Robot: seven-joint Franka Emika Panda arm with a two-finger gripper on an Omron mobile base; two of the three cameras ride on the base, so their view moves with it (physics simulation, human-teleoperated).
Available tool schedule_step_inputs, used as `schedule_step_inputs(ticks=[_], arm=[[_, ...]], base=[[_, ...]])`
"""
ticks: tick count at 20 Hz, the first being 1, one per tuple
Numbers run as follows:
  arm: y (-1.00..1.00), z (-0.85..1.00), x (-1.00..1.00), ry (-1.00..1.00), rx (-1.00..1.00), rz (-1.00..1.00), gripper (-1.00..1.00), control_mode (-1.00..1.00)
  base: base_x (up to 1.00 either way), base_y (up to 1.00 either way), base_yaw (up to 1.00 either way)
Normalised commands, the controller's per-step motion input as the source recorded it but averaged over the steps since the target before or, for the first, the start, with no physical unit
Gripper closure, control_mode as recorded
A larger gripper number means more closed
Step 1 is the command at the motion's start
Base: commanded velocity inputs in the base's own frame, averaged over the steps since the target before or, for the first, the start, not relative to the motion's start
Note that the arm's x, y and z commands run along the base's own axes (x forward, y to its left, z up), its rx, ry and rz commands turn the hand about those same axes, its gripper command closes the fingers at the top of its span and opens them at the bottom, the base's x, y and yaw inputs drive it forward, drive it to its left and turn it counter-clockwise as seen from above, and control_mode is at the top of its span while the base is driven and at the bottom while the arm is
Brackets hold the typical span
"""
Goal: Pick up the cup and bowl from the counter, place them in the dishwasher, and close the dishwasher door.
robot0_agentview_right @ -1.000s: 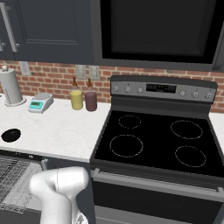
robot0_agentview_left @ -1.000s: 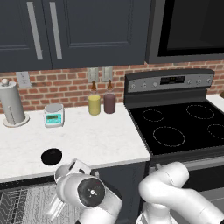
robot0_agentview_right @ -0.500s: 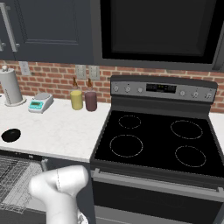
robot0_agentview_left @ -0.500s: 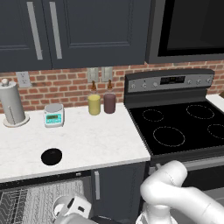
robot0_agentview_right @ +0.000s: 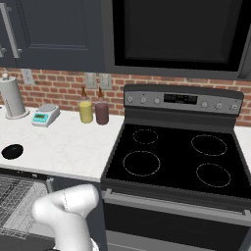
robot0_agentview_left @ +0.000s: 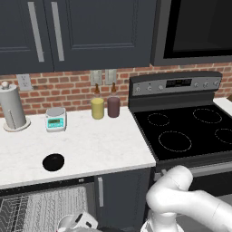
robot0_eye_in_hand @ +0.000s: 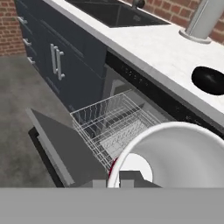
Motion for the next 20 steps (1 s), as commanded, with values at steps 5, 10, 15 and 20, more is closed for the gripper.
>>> schedule_step_inputs(ticks=[5, 10, 15, 20], arm=[[0.00, -0.40, -0.03, 0.00, 0.01, 0.00, 1.00, -1.00], [0.00, -0.50, -0.07, -0.10, -0.04, -0.02, 1.00, -1.00], [0.00, -0.39, 0.03, 0.12, -0.02, -0.11, 1.00, -1.00], [0.00, -0.23, 0.06, 0.21, 0.00, -0.05, 1.00, -1.00]], base=[[0.00, 0.00, 0.00], [0.00, 0.00, 0.00], [0.00, 0.00, 0.00], [0.00, 0.00, 0.00]])
